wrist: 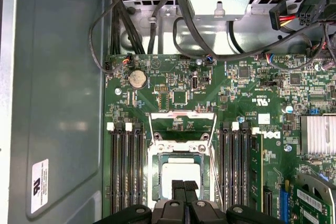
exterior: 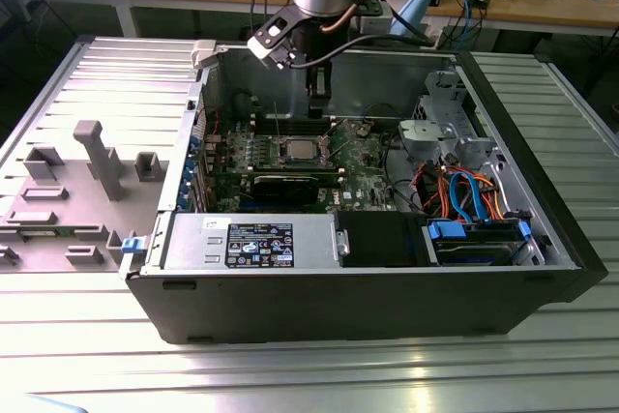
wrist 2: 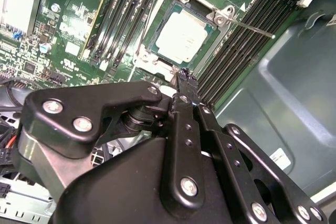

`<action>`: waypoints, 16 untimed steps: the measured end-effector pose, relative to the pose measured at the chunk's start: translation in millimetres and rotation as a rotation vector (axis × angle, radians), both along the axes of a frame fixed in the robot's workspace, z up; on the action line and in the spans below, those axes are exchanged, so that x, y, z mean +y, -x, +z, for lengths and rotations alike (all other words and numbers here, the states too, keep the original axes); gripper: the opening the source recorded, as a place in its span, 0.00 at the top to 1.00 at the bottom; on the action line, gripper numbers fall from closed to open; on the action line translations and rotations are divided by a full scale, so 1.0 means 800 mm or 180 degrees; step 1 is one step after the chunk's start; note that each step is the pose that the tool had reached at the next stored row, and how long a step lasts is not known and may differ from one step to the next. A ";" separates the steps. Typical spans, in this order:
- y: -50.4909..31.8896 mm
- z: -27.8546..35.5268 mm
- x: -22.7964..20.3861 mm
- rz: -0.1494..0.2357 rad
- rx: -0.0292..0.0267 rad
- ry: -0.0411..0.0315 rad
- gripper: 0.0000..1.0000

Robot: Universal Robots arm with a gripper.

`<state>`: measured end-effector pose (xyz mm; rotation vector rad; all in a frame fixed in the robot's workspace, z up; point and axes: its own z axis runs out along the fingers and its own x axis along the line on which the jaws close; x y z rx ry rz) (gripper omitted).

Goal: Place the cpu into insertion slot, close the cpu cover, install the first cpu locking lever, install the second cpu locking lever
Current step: 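Close the cpu cover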

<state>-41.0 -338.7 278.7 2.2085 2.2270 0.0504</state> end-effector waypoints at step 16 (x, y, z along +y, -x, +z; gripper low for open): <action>-0.012 0.0000 0.0000 0.0000 0.0000 0.0000 0.89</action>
